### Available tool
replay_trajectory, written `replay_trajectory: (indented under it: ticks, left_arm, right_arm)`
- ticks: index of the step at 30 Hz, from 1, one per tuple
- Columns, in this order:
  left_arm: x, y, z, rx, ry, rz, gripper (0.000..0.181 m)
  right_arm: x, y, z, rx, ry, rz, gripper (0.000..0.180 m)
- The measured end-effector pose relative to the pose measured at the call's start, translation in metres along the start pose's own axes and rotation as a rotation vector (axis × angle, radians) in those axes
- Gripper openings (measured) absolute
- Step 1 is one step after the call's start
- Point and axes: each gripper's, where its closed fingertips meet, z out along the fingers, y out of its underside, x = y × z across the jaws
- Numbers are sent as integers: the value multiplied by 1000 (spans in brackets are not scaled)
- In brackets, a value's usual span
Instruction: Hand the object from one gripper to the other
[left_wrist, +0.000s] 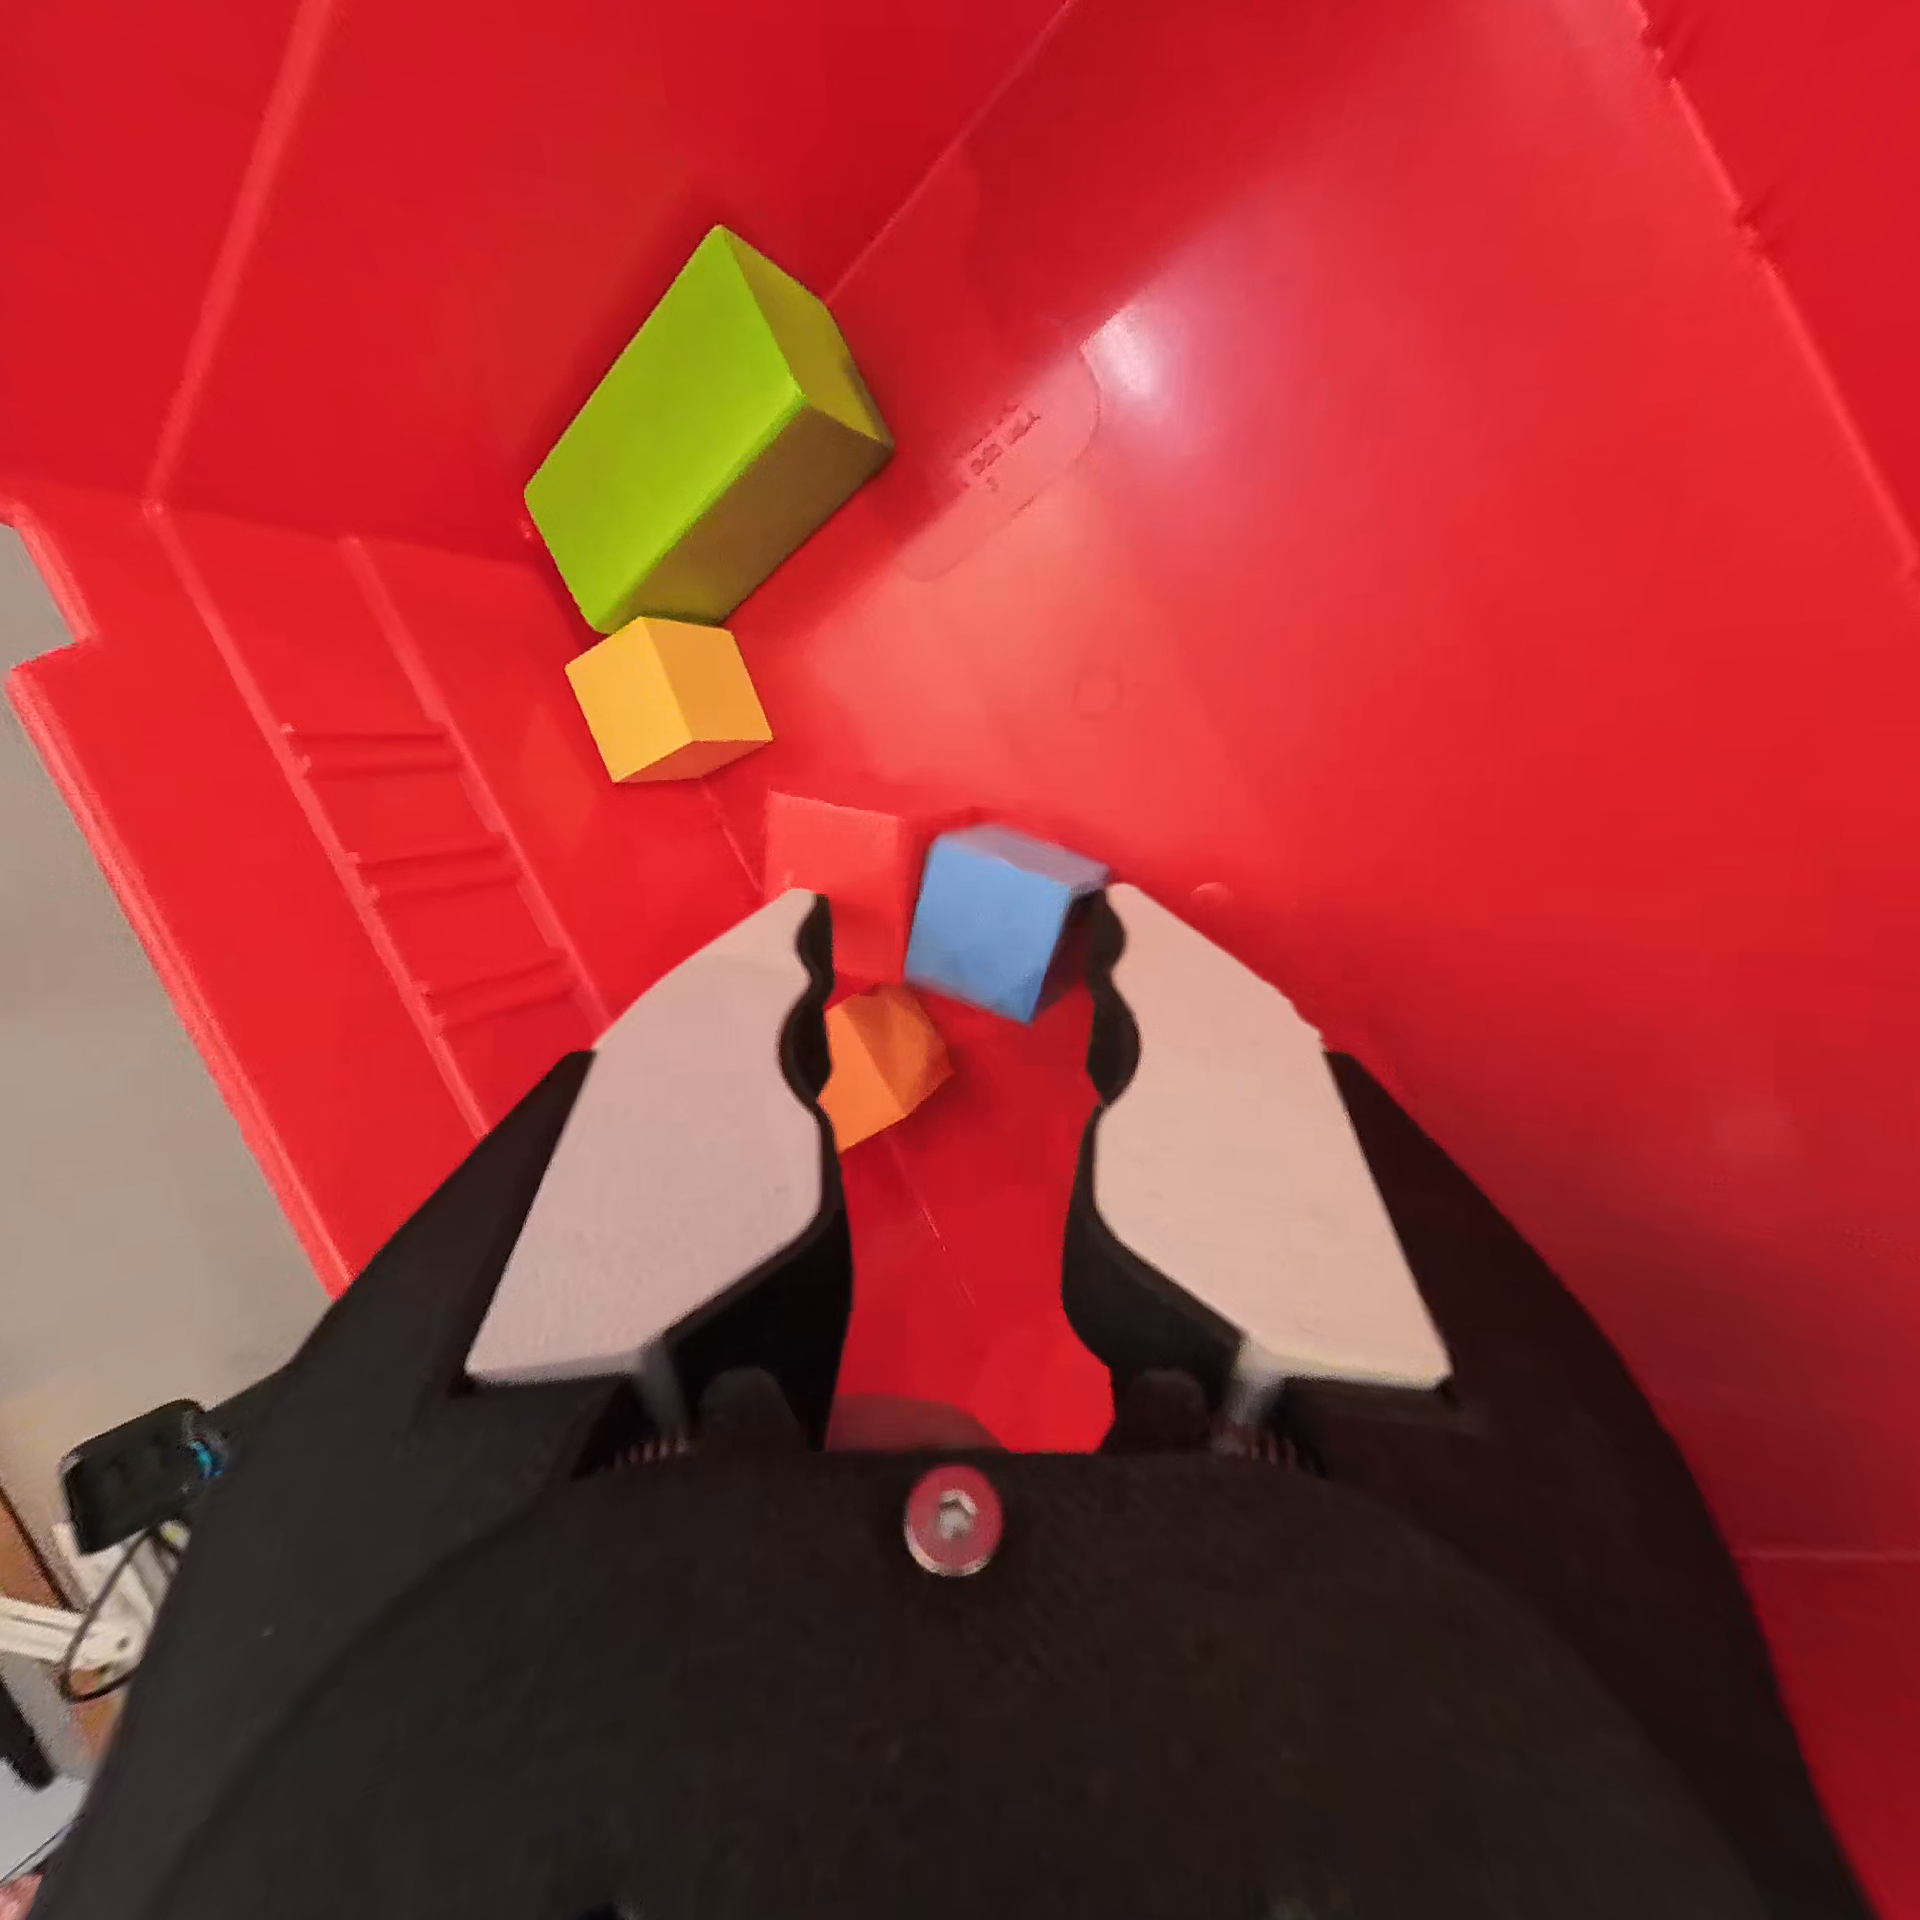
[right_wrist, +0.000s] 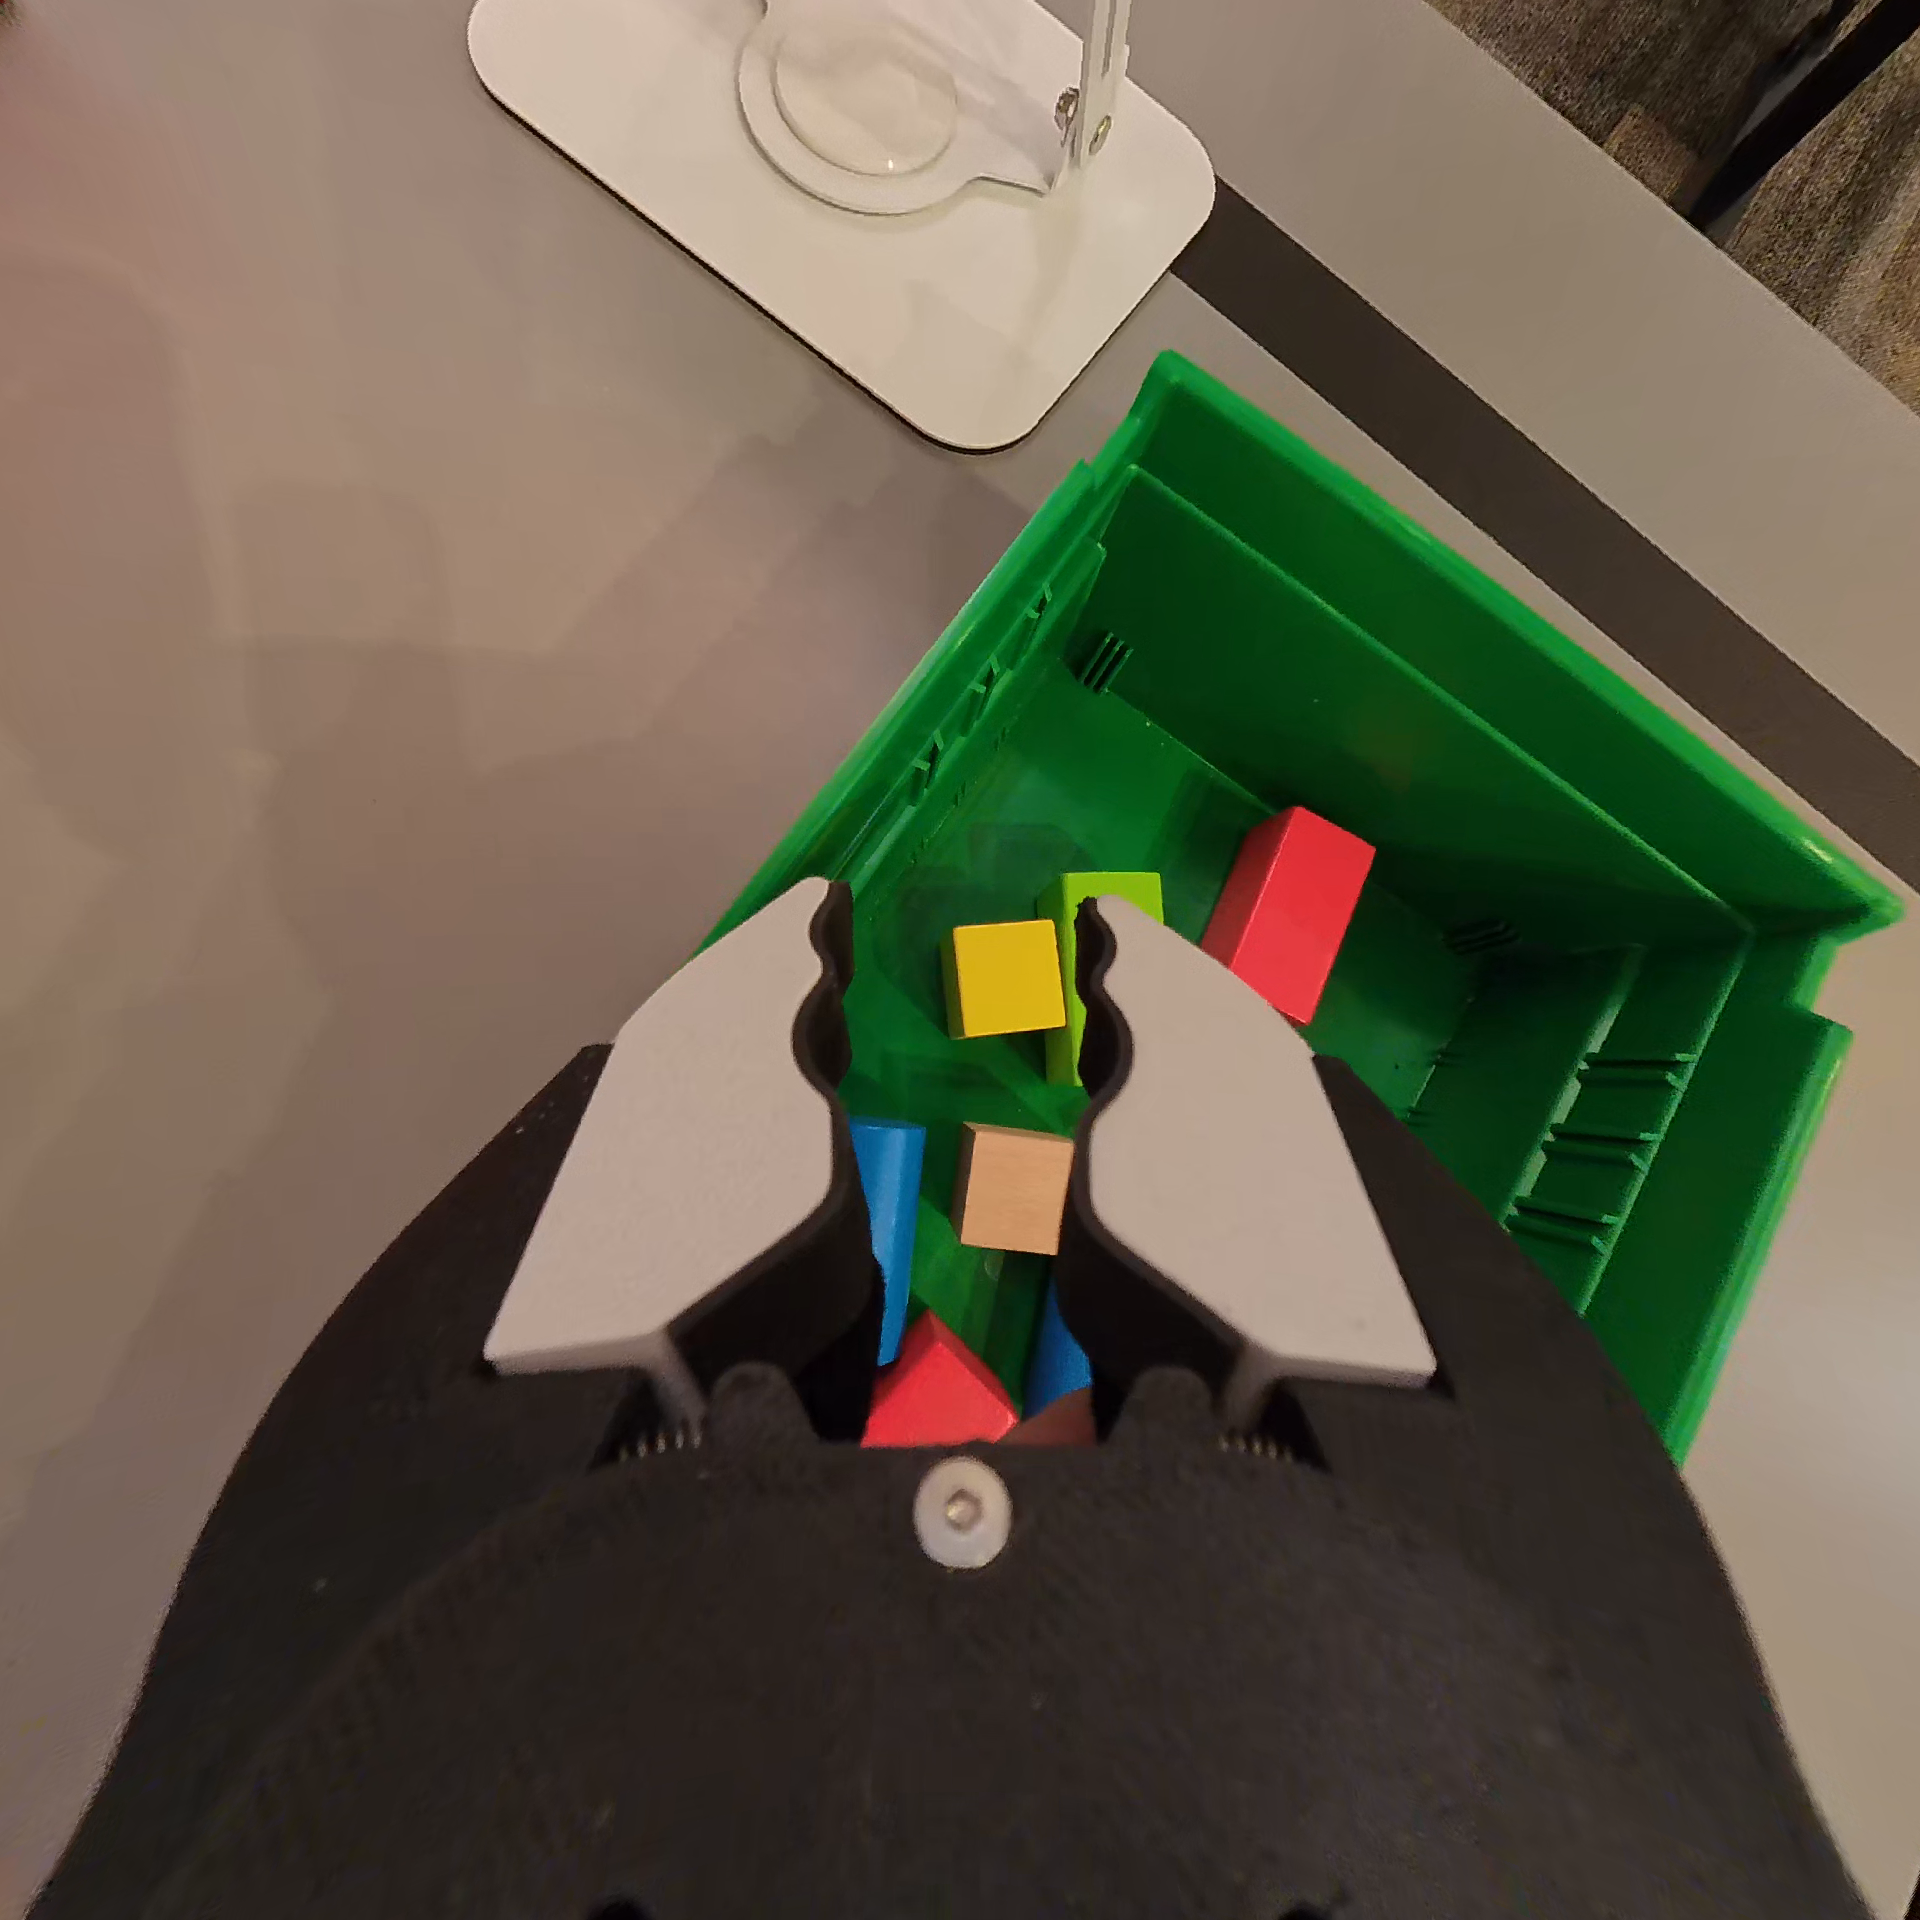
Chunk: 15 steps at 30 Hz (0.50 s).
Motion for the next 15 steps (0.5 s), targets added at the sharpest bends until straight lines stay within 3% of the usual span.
replay_trajectory:
  ticks: [2, 8, 15]
  left_arm:
    - [5, -6, -6, 32, 59, -45, 32]
    - [8, 3, -3, -43, 68, -49, 63]
    - [14, 8, -5, -52, 99, 3, 69]
  right_arm:
    - [0, 0, -1, 1, 1, 0, 41]
    - [2, -2, -4, 9, 4, 3, 41]
    - [-1, -3, -3, 9, -4, -4, 41]
